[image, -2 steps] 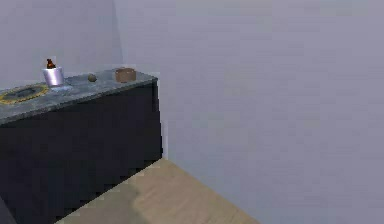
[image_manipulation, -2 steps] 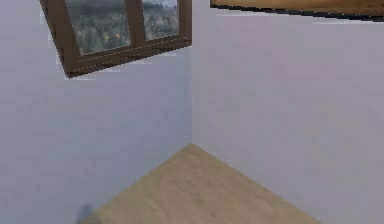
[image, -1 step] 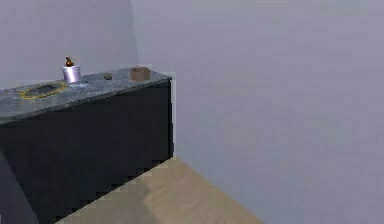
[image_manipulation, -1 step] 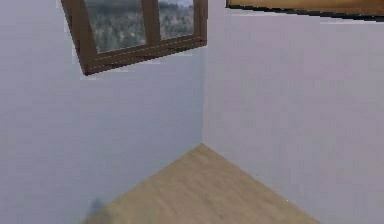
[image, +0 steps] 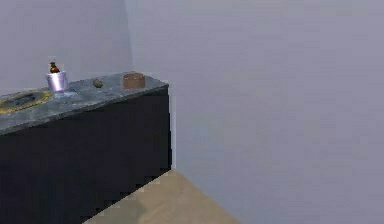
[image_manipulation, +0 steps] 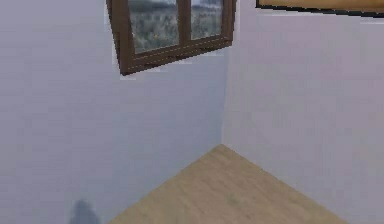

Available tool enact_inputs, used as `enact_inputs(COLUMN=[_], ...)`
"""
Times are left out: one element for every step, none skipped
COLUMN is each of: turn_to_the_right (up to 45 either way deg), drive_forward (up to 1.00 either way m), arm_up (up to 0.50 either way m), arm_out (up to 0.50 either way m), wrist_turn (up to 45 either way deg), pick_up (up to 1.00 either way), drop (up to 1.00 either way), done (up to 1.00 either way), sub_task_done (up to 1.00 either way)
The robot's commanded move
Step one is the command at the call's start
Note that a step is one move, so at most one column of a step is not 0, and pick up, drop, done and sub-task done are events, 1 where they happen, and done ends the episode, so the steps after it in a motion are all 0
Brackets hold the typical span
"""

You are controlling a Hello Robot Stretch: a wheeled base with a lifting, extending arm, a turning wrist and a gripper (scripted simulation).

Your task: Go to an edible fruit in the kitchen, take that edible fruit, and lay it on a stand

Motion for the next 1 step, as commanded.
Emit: enact_inputs(turn_to_the_right=[-42.0], drive_forward=[0.0], arm_up=[0.0], arm_out=[0.0], wrist_turn=[0.0], pick_up=[0.0], drop=[0.0], done=[0.0], sub_task_done=[0.0])
